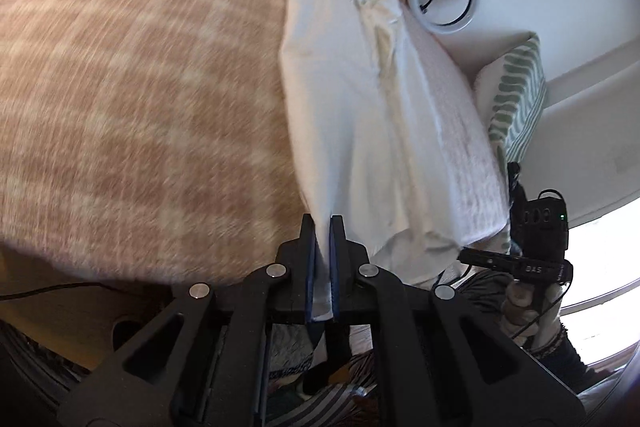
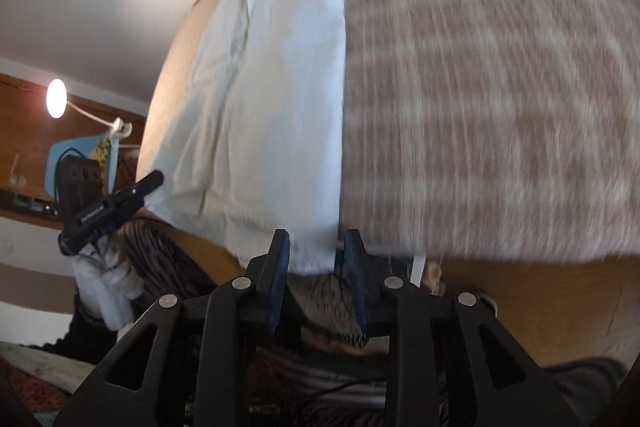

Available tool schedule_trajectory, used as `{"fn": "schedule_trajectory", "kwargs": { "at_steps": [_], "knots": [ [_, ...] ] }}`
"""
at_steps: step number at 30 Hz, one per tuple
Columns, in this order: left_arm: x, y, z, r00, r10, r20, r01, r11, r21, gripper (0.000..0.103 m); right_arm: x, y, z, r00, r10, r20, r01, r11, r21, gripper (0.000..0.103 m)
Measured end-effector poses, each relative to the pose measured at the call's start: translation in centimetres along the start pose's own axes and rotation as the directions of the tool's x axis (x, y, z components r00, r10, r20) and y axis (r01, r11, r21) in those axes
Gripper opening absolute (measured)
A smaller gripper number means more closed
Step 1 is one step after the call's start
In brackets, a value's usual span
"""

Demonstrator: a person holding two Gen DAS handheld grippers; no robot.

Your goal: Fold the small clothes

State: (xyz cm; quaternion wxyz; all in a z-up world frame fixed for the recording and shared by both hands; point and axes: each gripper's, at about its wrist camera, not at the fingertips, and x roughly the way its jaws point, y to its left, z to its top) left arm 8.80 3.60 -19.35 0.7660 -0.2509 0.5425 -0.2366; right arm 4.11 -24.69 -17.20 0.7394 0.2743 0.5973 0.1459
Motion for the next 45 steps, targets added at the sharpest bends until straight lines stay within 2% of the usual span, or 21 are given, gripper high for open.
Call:
{"fn": "schedule_trajectory", "kwargs": {
  "at_steps": [4, 5, 8, 14, 15, 16, 18, 21, 26, 33, 40, 45],
  "knots": [
    [0.2, 0.8, -0.4, 1.0, -0.004, -0.012, 0.004, 1.0, -0.019, 0.006, 0.7, -0.3, -0.3, 0.999, 0.012, -0.033, -0.012, 1.0, 0.006, 0.034],
    [0.2, 0.8, -0.4, 1.0, -0.005, -0.015, 0.005, 1.0, -0.023, 0.007, 0.8, -0.5, 0.0, 0.999, 0.032, -0.033, -0.032, 0.999, 0.014, 0.035],
    [0.1, 1.1, -0.7, 1.0, -0.016, -0.027, 0.016, 0.999, -0.035, 0.011, 1.1, -1.5, 0.6, 0.991, 0.129, -0.044, -0.126, 0.99, 0.062, 0.047],
    [-0.3, 1.5, -1.5, 0.998, -0.037, -0.054, 0.035, 0.999, -0.04, 0.012, 0.7, -3.2, 0.6, 0.973, 0.225, -0.04, -0.22, 0.97, 0.101, 0.048],
    [-0.2, 1.4, -1.4, 0.998, -0.037, -0.056, 0.034, 0.999, -0.04, 0.012, 0.7, -3.2, 0.6, 0.97, 0.24, -0.042, -0.234, 0.966, 0.105, 0.043],
    [-0.1, 1.3, -1.3, 0.998, -0.036, -0.056, 0.034, 0.999, -0.04, 0.012, 0.5, -3.5, 0.7, 0.968, 0.247, -0.045, -0.242, 0.965, 0.101, 0.03],
    [0.0, 1.1, -1.2, 0.998, -0.036, -0.057, 0.034, 0.999, -0.036, 0.012, 0.5, -3.0, 0.7, 0.971, 0.232, -0.055, -0.227, 0.97, 0.086, 0.013],
    [0.4, 0.8, -1.1, 0.998, -0.032, -0.059, 0.03, 0.999, -0.025, 0.007, 0.9, -2.3, 0.7, 0.973, 0.225, -0.043, -0.222, 0.972, 0.073, 0.006],
    [0.5, 0.3, -0.7, 0.996, -0.089, -0.028, 0.088, 0.995, -0.055, 0.005, 0.8, -0.7, 0.5, 0.976, 0.218, 0.008, -0.218, 0.975, 0.052, 0.004],
    [-0.3, -1.7, 1.3, 0.991, -0.132, 0.015, 0.133, 0.991, -0.031, 0.004, -1.4, -0.8, 1.6, 0.96, 0.263, 0.096, -0.269, 0.961, 0.057, 0.003],
    [-1.2, -2.8, 5.8, 0.983, -0.164, 0.085, 0.164, 0.986, 0.0, 0.004, -3.6, 1.5, 4.3, 0.943, 0.278, 0.185, -0.281, 0.96, -0.009, 0.003],
    [-0.5, -3.5, 8.9, 0.976, -0.173, 0.129, 0.173, 0.985, 0.016, 0.004, -4.3, 1.9, 7.3, 0.937, 0.252, 0.241, -0.251, 0.967, -0.036, 0.003]
  ]
}}
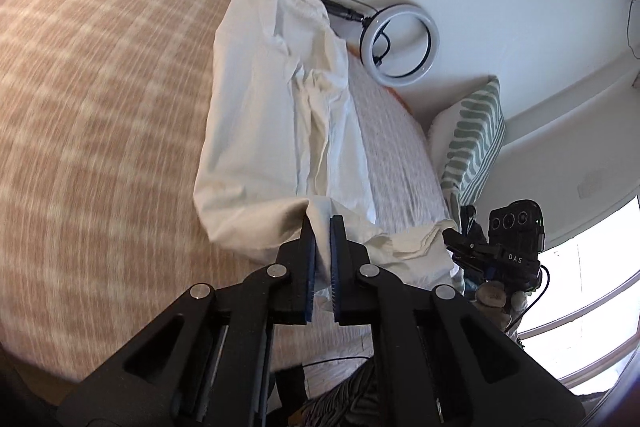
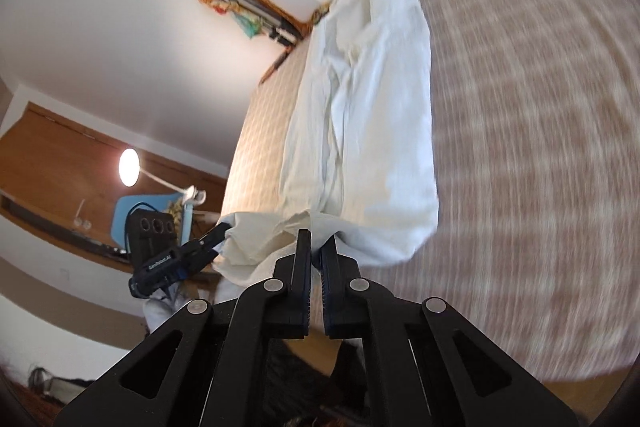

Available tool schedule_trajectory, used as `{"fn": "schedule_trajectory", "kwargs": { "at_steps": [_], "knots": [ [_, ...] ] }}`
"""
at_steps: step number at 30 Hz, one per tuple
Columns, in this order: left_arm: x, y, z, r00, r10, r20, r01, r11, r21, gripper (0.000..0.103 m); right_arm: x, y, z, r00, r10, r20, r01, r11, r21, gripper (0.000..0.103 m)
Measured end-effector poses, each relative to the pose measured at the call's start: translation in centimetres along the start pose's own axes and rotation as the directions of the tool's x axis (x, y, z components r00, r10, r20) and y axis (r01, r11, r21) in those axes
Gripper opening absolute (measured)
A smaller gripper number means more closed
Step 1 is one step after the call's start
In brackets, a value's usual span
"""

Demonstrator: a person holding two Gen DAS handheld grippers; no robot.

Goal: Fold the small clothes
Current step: 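Grasp the shirt hem with the left tool while the right tool grasps beside it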

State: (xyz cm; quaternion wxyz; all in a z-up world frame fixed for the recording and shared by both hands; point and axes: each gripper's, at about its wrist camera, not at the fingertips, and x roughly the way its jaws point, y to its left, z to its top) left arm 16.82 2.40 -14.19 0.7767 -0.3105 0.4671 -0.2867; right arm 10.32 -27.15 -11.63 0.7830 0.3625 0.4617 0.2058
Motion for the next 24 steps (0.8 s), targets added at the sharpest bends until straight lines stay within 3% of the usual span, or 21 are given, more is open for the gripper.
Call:
{"fn": "schedule_trajectory", "kwargs": {
  "at_steps": [12, 24],
  "knots": [
    [4.6, 2.7, 5.9, 0.994, 0.103, 0.035, -0.102, 0.994, -0.039, 0.004, 4.1, -1.7, 7.0, 0.994, -0.073, 0.076, 0.072, 0.997, 0.024, 0.003],
    [6.4, 4.8, 7.5, 0.988, 0.145, 0.048, -0.142, 0.989, -0.049, 0.008, 7.2, -4.7, 9.9, 0.99, -0.115, 0.083, 0.11, 0.992, 0.068, 0.006]
  ]
}}
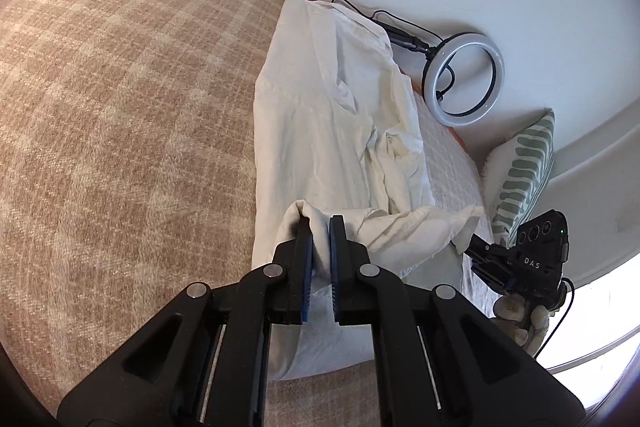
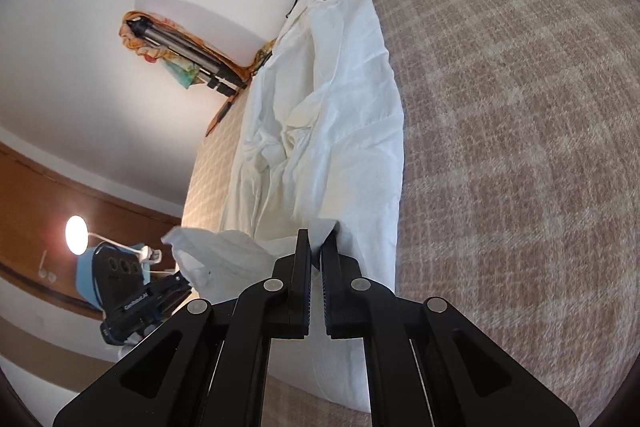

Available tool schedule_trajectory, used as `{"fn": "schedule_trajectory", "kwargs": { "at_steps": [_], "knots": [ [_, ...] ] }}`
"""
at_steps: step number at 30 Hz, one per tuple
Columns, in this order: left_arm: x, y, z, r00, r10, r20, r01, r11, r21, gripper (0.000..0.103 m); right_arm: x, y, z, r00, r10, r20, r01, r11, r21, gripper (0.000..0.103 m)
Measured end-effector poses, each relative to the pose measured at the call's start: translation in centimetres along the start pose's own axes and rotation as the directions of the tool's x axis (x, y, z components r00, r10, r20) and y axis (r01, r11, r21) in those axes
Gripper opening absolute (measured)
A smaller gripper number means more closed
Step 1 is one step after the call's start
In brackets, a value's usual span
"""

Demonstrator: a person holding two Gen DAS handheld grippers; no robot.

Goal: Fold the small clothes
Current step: 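Fold the hem up over the shirt body toward the collar, open both tools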

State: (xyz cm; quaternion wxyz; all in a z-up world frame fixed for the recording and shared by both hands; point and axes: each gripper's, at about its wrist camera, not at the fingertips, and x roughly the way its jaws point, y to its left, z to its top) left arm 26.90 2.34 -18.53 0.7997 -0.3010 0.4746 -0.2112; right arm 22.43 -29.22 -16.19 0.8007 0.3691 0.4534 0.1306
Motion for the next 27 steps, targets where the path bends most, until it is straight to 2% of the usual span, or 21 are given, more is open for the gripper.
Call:
{"fn": "schedule_trajectory", "kwargs": {
  "at_steps": [3, 5, 7, 9, 10, 13, 20, 21, 23, 25, 27],
  "knots": [
    [0.0, 0.0, 0.6, 1.0, -0.015, 0.006, 0.015, 1.0, -0.013, 0.012, -0.1, -0.3, 0.4, 1.0, 0.029, -0.006, -0.029, 0.999, 0.016, 0.009],
    [-0.1, 0.1, 0.9, 0.999, -0.033, 0.01, 0.033, 0.999, -0.019, 0.013, -0.5, -0.3, 0.3, 0.999, 0.039, 0.009, -0.039, 0.999, 0.01, 0.017],
    [-0.4, 0.0, 1.1, 0.999, -0.046, 0.02, 0.047, 0.999, -0.022, 0.022, -1.1, -0.1, 0.3, 0.998, 0.064, 0.029, -0.064, 0.998, 0.001, 0.038],
    [-0.9, -0.1, 1.1, 0.998, -0.044, 0.049, 0.045, 0.999, -0.012, 0.042, -1.9, 0.1, 0.3, 0.994, 0.098, 0.051, -0.098, 0.995, -0.01, 0.038],
    [-1.1, -0.2, 1.2, 0.997, -0.039, 0.064, 0.039, 0.999, -0.007, 0.045, -2.2, 0.3, 0.3, 0.993, 0.098, 0.06, -0.097, 0.995, -0.018, 0.038],
    [-1.7, 0.0, 1.6, 0.997, -0.032, 0.073, 0.033, 0.999, -0.009, 0.046, -2.9, 0.6, 0.0, 0.996, 0.034, 0.078, -0.031, 0.999, -0.044, 0.038],
    [-2.5, 0.1, 0.9, 0.996, 0.025, 0.086, -0.029, 0.999, 0.035, 0.046, -2.0, -0.2, -1.0, 0.997, -0.079, 0.0, 0.079, 0.994, -0.077, 0.038],
    [-2.6, -0.1, 0.8, 0.995, 0.034, 0.089, -0.039, 0.998, 0.051, 0.046, -1.7, -0.2, -1.0, 0.996, -0.087, -0.009, 0.086, 0.993, -0.082, 0.038],
    [-2.7, -0.9, 0.3, 0.993, 0.055, 0.106, -0.065, 0.994, 0.094, 0.046, -1.2, -0.2, -1.0, 0.996, -0.091, -0.018, 0.088, 0.991, -0.099, 0.029],
    [-2.9, -2.0, -0.3, 0.988, 0.069, 0.135, -0.09, 0.984, 0.153, 0.046, -0.7, 0.0, -0.7, 0.995, -0.099, -0.018, 0.096, 0.988, -0.121, 0.009],
    [-2.9, -3.2, -0.8, 0.986, 0.075, 0.15, -0.108, 0.968, 0.226, 0.046, -0.4, 0.3, -0.4, 0.995, -0.103, -0.006, 0.101, 0.984, -0.147, 0.005]
  ]
}}
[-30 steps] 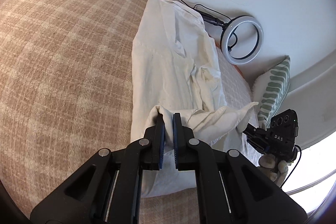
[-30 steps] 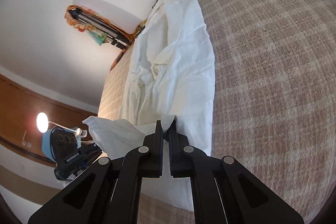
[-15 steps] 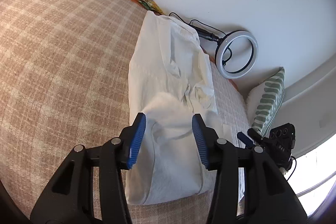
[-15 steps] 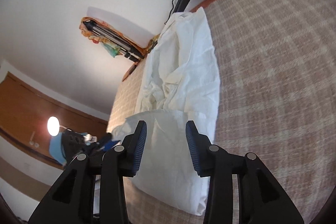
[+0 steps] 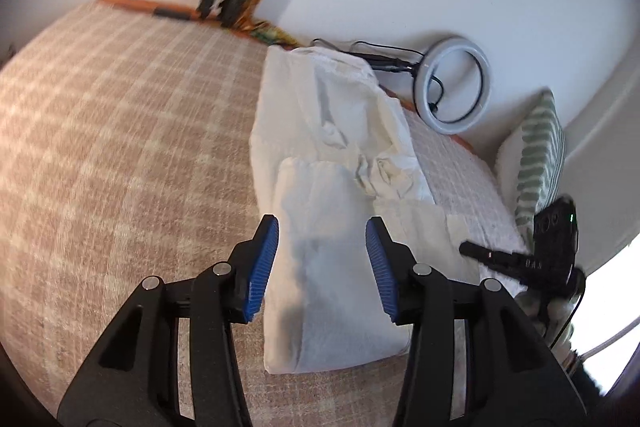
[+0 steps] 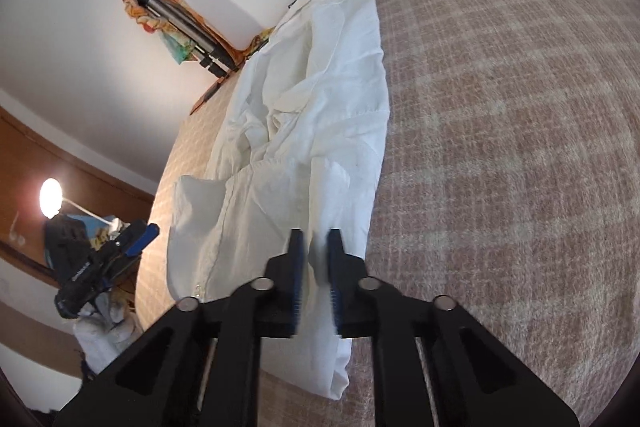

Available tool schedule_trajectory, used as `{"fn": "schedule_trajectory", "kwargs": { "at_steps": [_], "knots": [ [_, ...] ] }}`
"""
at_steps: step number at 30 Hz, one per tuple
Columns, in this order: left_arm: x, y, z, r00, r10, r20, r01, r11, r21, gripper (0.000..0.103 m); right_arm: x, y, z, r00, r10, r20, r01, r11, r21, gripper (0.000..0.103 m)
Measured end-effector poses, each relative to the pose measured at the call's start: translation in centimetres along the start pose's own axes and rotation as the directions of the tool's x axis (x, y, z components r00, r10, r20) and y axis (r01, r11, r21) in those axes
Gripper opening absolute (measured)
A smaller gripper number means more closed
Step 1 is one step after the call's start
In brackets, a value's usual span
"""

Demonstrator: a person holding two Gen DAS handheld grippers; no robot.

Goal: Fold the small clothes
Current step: 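Fold the hem up over the shirt body toward the collar, open both tools, then grasp the folded hem edge with both tools near each other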

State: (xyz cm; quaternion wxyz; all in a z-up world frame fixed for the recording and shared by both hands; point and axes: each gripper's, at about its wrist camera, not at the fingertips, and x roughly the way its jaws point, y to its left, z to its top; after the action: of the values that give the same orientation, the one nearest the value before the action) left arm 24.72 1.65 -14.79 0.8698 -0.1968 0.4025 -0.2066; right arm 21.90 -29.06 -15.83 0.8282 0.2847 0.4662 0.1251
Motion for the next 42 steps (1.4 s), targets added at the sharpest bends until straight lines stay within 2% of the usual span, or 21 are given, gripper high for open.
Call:
{"fn": "schedule_trajectory", "kwargs": {
  "at_steps": [2, 4, 6, 8, 9, 12, 14, 18, 20, 21, 23, 24, 25, 30, 31, 33, 36, 38, 42],
  "knots": [
    [0.6, -1.2, -0.3, 1.0, 0.021, -0.007, -0.02, 0.996, 0.084, 0.046, 0.1, 0.3, 0.3, 1.0, -0.016, 0.022, 0.017, 0.999, -0.034, 0.003],
    [1.8, -1.4, -0.7, 0.998, 0.065, -0.023, -0.062, 0.991, 0.121, 0.046, 0.4, 0.2, 0.6, 0.999, -0.038, 0.026, 0.039, 0.998, -0.057, 0.003],
    [3.3, -0.8, -1.0, 0.994, 0.097, -0.053, -0.09, 0.989, 0.115, 0.043, 0.9, -0.2, 0.8, 0.998, -0.061, 0.017, 0.061, 0.996, -0.059, 0.003],
    [4.9, 0.3, -1.4, 0.982, 0.166, -0.09, -0.158, 0.983, 0.092, 0.042, 1.7, -0.3, 0.8, 0.996, -0.093, 0.001, 0.093, 0.993, -0.079, 0.003],
    [5.5, 0.9, -1.7, 0.978, 0.173, -0.114, -0.166, 0.984, 0.068, 0.042, 2.0, -0.2, 0.8, 0.994, -0.108, -0.006, 0.107, 0.99, -0.096, 0.003],
    [5.5, 1.1, -1.6, 0.977, 0.181, -0.11, -0.175, 0.983, 0.062, 0.042, 2.7, -0.3, 0.9, 0.988, -0.152, -0.025, 0.148, 0.981, -0.122, 0.003],
    [5.1, 1.1, -1.5, 0.978, 0.178, -0.109, -0.174, 0.984, 0.043, 0.042, 2.4, -0.3, 1.1, 0.988, -0.149, -0.029, 0.144, 0.982, -0.125, 0.005],
    [3.2, 0.6, -0.3, 0.986, 0.155, -0.059, -0.152, 0.987, 0.045, 0.042, 0.5, 0.5, 2.2, 0.987, -0.156, 0.04, 0.16, 0.972, -0.17, 0.006],
    [2.6, 0.4, 0.8, 0.99, 0.137, -0.039, -0.135, 0.99, 0.034, 0.042, -0.6, 1.1, 2.7, 0.982, -0.153, 0.11, 0.173, 0.963, -0.205, 0.011],
    [2.6, 0.4, 1.5, 0.991, 0.131, -0.036, -0.13, 0.991, 0.027, 0.042, -1.1, 1.4, 2.9, 0.98, -0.139, 0.145, 0.169, 0.961, -0.219, 0.017],
    [3.0, 0.6, 3.4, 0.992, 0.118, -0.042, -0.118, 0.993, 0.007, 0.042, -1.8, 1.8, 3.9, 0.973, -0.111, 0.203, 0.162, 0.953, -0.256, 0.032],
    [3.3, 0.6, 4.3, 0.993, 0.11, -0.043, -0.11, 0.994, 0.003, 0.042, -1.9, 1.9, 4.5, 0.972, -0.101, 0.214, 0.159, 0.949, -0.272, 0.043],
    [3.7, 0.6, 5.5, 0.993, 0.11, -0.036, -0.11, 0.994, 0.004, 0.042, -1.9, 1.8, 5.2, 0.972, -0.094, 0.215, 0.156, 0.944, -0.29, 0.048],
    [6.4, 0.9, 9.7, 0.99, 0.14, -0.034, -0.138, 0.989, 0.052, 0.042, -0.3, 1.1, 9.1, 0.973, -0.146, 0.18, 0.198, 0.927, -0.319, 0.046],
    [7.3, 1.0, 10.7, 0.988, 0.153, -0.036, -0.15, 0.986, 0.068, 0.042, -0.2, 0.8, 9.7, 0.973, -0.151, 0.176, 0.201, 0.928, -0.314, 0.033],
    [8.7, 0.8, 12.2, 0.985, 0.166, -0.041, -0.16, 0.981, 0.109, 0.042, 0.7, 0.1, 11.3, 0.979, -0.14, 0.148, 0.179, 0.938, -0.297, 0.019],
    [10.9, 0.7, 14.6, 0.984, 0.176, -0.04, -0.168, 0.974, 0.151, 0.042, 2.1, -0.3, 13.4, 0.989, -0.089, 0.116, 0.119, 0.948, -0.294, 0.013],
    [12.2, 1.1, 15.7, 0.982, 0.186, -0.047, -0.177, 0.973, 0.151, 0.042, 3.3, 0.0, 14.6, 0.991, -0.078, 0.106, 0.108, 0.945, -0.31, 0.012],
    [15.1, 3.0, 16.9, 0.975, 0.208, -0.08, -0.198, 0.974, 0.114, 0.042, 6.4, -0.4, 17.1, 0.984, -0.149, 0.096, 0.171, 0.937, -0.303, 0.016]
  ]
}}
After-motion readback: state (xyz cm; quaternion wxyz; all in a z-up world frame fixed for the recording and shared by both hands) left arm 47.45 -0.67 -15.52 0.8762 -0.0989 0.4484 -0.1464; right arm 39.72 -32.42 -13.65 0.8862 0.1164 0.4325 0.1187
